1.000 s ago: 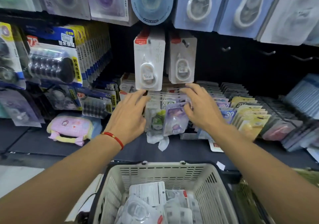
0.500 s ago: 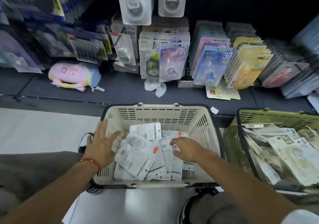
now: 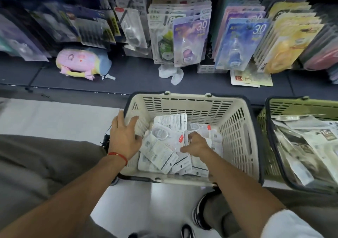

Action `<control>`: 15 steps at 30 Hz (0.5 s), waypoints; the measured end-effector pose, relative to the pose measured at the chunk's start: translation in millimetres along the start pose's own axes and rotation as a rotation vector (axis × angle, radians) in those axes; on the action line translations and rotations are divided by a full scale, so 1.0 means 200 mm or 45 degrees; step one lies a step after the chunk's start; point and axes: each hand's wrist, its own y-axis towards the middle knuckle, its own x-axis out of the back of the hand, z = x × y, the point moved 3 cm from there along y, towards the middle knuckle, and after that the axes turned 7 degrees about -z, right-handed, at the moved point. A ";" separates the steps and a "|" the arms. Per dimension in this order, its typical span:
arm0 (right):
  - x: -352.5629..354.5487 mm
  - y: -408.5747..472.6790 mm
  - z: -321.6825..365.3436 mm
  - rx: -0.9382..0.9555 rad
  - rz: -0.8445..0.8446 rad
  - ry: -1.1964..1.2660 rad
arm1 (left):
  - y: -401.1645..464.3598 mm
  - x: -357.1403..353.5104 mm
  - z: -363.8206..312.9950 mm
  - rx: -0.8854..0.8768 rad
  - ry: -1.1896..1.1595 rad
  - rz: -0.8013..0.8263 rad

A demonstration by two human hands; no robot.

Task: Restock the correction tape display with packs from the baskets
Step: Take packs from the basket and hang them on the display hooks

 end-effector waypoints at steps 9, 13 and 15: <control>0.43 -0.11 -0.16 -0.118 -0.090 0.228 | -0.11 -0.23 -0.52 -0.583 -0.153 0.425; 0.58 -0.24 -0.15 -0.125 -0.135 0.571 | -0.16 -0.29 -0.59 -0.681 -0.286 0.643; 0.60 -0.30 -0.12 -0.153 -0.075 0.811 | -0.17 -0.29 -0.60 -0.720 -0.366 0.656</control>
